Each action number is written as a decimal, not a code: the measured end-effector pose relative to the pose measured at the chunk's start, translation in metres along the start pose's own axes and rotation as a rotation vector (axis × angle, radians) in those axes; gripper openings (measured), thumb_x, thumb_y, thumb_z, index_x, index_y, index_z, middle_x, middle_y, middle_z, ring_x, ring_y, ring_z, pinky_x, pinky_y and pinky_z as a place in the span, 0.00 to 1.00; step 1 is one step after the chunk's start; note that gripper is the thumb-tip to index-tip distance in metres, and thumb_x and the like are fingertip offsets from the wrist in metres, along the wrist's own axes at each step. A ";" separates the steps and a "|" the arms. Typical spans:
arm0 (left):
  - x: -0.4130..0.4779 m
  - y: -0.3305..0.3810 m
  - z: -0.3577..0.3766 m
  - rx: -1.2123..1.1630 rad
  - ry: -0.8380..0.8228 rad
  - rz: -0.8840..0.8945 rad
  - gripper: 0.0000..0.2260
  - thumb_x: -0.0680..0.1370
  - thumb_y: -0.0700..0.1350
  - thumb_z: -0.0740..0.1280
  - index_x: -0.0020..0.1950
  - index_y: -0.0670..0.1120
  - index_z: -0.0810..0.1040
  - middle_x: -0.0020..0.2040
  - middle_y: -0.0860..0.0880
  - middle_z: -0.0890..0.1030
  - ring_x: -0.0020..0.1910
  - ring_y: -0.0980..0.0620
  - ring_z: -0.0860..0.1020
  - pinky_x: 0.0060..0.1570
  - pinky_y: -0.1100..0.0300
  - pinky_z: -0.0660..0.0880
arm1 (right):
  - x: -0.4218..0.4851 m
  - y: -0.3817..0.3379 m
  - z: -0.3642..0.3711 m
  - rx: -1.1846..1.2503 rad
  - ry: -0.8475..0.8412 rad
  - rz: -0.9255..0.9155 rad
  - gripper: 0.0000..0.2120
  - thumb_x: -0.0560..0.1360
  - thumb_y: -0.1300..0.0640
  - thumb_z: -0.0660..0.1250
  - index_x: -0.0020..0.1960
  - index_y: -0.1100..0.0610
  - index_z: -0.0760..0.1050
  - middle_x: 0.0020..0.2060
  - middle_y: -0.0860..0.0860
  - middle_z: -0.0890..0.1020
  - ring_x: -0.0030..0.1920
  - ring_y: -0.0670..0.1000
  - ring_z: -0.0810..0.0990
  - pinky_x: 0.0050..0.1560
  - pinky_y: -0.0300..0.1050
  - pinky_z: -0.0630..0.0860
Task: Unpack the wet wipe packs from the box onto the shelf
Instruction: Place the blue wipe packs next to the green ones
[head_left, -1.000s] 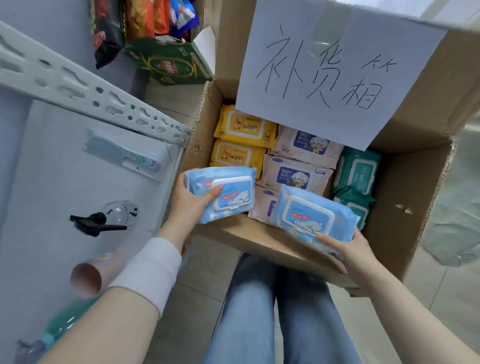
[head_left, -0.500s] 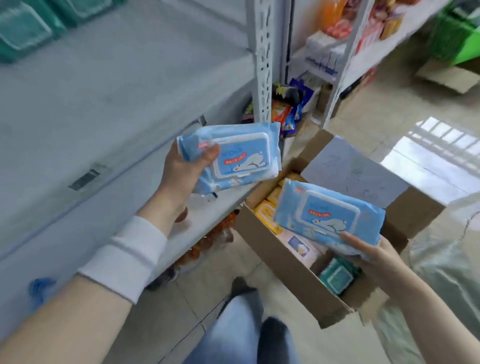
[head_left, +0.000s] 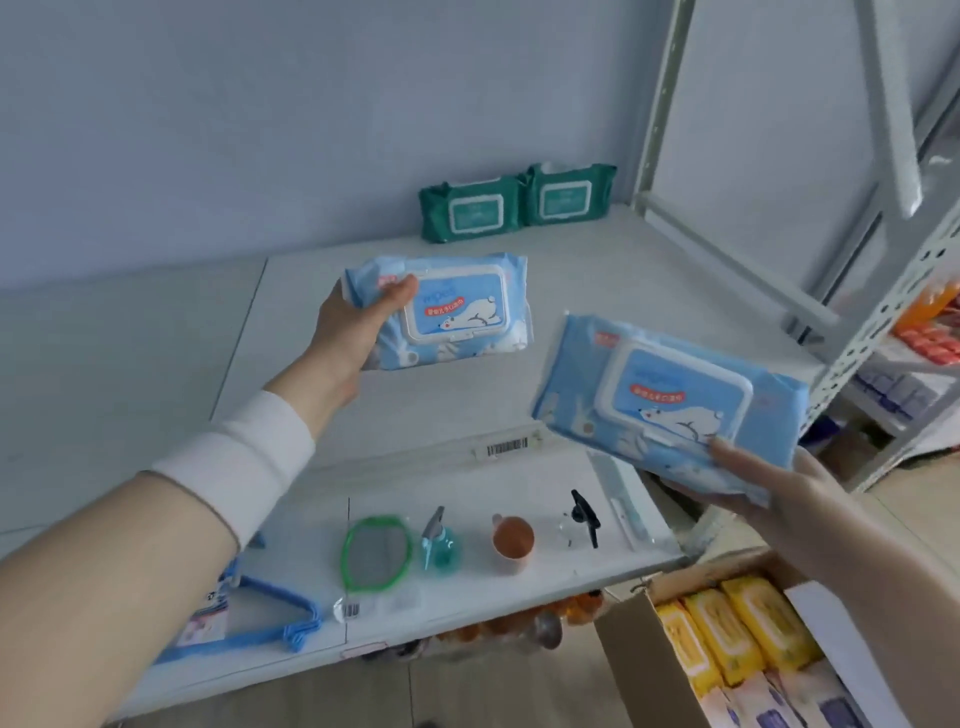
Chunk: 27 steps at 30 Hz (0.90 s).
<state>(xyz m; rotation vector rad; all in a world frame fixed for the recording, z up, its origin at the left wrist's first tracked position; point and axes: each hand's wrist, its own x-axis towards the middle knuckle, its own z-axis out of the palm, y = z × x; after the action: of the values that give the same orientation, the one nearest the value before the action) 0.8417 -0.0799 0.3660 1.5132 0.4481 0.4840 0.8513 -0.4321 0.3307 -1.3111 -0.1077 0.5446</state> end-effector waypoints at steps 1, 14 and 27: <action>0.014 -0.001 -0.012 0.006 0.027 -0.006 0.22 0.71 0.50 0.72 0.61 0.44 0.75 0.45 0.52 0.83 0.38 0.58 0.82 0.29 0.66 0.76 | 0.019 -0.003 0.018 -0.022 -0.032 -0.007 0.47 0.33 0.47 0.84 0.49 0.57 0.74 0.37 0.50 0.87 0.37 0.49 0.86 0.32 0.39 0.81; 0.207 -0.064 -0.124 0.014 0.012 0.008 0.22 0.69 0.47 0.73 0.61 0.49 0.72 0.48 0.52 0.81 0.40 0.56 0.82 0.32 0.60 0.76 | 0.245 0.022 0.170 -0.165 -0.216 0.018 0.44 0.41 0.43 0.83 0.54 0.57 0.77 0.48 0.52 0.86 0.46 0.50 0.85 0.41 0.40 0.81; 0.369 -0.077 -0.122 0.229 -0.132 0.126 0.21 0.70 0.38 0.73 0.61 0.40 0.72 0.48 0.51 0.78 0.45 0.58 0.78 0.41 0.68 0.75 | 0.432 0.010 0.218 -0.624 -0.253 -0.237 0.22 0.67 0.67 0.73 0.58 0.54 0.74 0.48 0.42 0.82 0.42 0.34 0.80 0.45 0.28 0.77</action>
<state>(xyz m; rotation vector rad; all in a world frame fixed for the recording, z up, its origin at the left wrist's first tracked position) 1.0809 0.2279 0.2950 1.7902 0.3141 0.4383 1.1421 -0.0485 0.2832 -1.7956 -0.6780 0.4878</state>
